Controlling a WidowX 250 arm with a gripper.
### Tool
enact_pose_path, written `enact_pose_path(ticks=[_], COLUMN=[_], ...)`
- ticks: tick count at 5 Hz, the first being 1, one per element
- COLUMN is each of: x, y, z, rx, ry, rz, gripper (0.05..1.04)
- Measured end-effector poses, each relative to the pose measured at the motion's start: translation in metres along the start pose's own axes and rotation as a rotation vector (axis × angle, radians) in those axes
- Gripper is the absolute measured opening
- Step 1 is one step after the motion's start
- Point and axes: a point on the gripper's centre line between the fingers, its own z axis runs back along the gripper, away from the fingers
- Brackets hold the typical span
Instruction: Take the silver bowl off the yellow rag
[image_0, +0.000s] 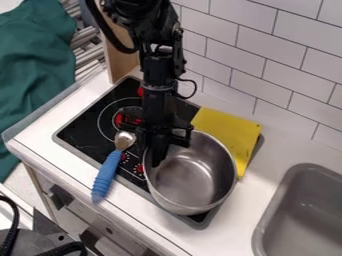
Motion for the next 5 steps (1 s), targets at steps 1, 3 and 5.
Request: enact_pose_path(ticks=[1,3,5], x=[0.001,0.017,0.047], y=[-0.002,-0.027,-0.054], z=[0.005,0.050,0.082], rx=[0.029,0.087,0.078], ry=[0.008,-0.196,-0.315], rz=[-0.012,-0.075,-0.135], gripper=[0.489,1.014,1.007])
